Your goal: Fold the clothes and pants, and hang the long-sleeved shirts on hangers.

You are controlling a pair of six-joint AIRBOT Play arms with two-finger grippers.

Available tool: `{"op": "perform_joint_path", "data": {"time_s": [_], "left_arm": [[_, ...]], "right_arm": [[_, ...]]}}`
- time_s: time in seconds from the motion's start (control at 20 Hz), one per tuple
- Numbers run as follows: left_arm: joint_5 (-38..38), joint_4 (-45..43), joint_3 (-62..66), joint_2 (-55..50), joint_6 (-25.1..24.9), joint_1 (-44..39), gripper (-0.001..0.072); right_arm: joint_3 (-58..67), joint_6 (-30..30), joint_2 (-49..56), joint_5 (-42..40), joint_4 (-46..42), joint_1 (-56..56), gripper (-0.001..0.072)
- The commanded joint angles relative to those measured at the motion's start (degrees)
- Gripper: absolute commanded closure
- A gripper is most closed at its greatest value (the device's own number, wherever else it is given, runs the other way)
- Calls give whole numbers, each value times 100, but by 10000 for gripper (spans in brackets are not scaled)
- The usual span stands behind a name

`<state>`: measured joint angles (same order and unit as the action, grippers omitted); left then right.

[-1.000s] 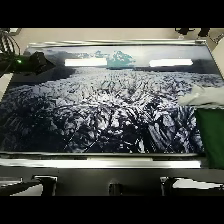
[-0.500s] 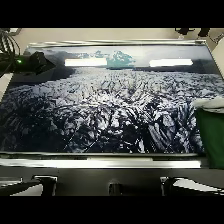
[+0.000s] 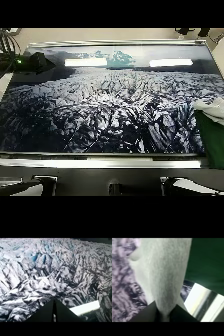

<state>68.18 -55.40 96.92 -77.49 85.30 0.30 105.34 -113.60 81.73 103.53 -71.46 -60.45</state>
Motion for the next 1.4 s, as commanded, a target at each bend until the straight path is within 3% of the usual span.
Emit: {"op": "perform_joint_path", "data": {"time_s": [0.0, 0.35, 0.85, 0.9, 0.95, 1.0, 1.1, 1.2, 1.3, 1.35], "left_arm": [[0, 37, 4, 2, -52, -2, 687], [-2, 339, 4, 2, -48, -2, 687], [-4, 382, 4, 2, -46, -2, 687], [-7, 398, 4, 2, -46, -2, 687], [-4, 398, 4, 2, -46, -2, 687], [-4, 400, 7, 2, -46, -2, 687], [-7, 398, 11, 2, -46, -4, 688], [-116, 302, 133, -4, -50, -98, 689], [-422, -621, 407, -11, -9, -332, 691], [-568, -1681, 586, -46, 295, -505, 691]], "right_arm": [[-907, 111, -304, 107, -1233, -4, 652], [-3121, 332, -708, -654, -1998, -7, 651], [-3239, 424, -704, -721, -2382, -4, 631], [-3239, 431, -704, -728, -2483, -4, 487], [-3235, 463, -706, -726, -2553, -4, 234], [-3213, 682, -717, -748, -2562, -4, 45], [-2887, 1123, -717, -968, -2361, 2, 23], [-1928, 1276, -717, -1757, -1423, 74, 8], [-802, 1480, -717, -3292, -763, 619, 9], [-328, 1657, -717, -4039, -782, 1139, 9]]}}
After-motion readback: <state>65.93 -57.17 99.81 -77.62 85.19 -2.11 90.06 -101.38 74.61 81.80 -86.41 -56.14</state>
